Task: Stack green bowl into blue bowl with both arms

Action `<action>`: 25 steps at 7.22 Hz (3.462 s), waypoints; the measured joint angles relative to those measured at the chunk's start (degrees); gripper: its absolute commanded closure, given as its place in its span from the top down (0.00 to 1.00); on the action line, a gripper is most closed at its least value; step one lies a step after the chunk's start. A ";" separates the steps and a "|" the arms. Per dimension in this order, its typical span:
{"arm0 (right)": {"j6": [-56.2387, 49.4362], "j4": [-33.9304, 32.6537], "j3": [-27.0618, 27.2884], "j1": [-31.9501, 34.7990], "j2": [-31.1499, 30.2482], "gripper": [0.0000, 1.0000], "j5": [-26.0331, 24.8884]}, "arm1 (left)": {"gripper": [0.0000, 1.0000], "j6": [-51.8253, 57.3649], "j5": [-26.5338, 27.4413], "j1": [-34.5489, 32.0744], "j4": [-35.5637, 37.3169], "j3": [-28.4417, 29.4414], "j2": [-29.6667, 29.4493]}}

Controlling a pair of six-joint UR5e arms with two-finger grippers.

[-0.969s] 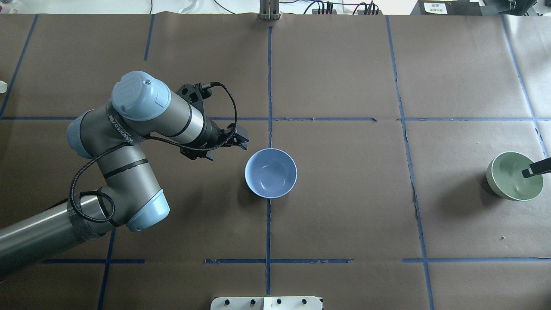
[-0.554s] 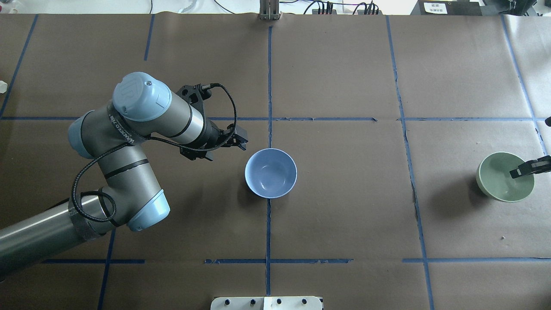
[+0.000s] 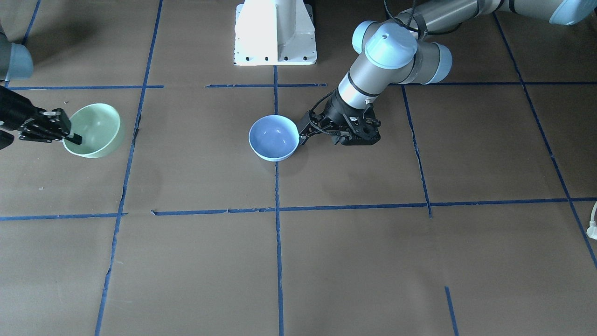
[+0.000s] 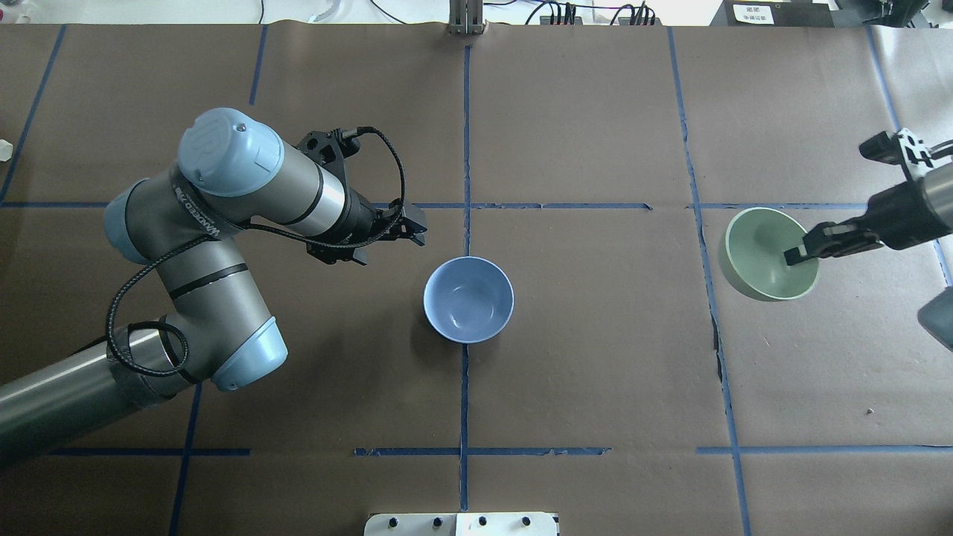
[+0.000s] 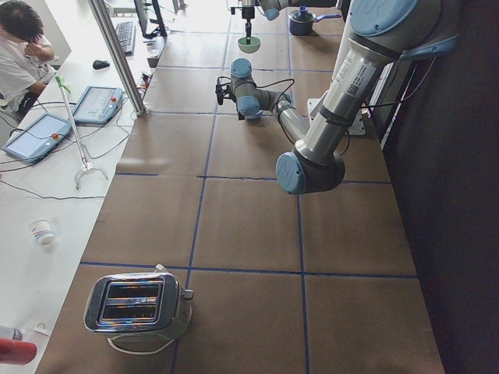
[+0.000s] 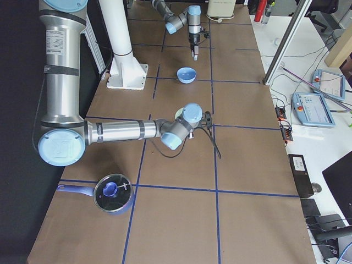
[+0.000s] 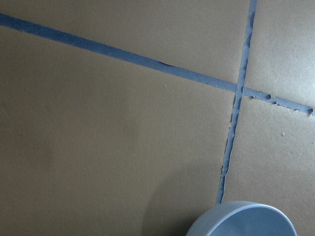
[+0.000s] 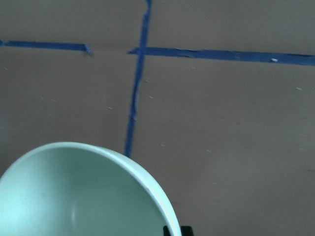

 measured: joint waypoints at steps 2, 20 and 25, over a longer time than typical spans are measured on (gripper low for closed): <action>22.37 -0.60 0.88 -11.02 12.02 0.00 -8.84 | 1.00 -0.21 -0.08 -3.69 -0.05 -6.14 2.32; 37.25 -10.08 4.07 -28.80 21.19 1.00 -37.28 | 1.00 -0.28 -0.07 -5.12 -0.16 -7.75 4.46; 18.16 -10.17 12.62 -1.93 -4.24 1.00 -14.40 | 1.00 11.43 -1.84 -7.56 0.21 -8.87 12.46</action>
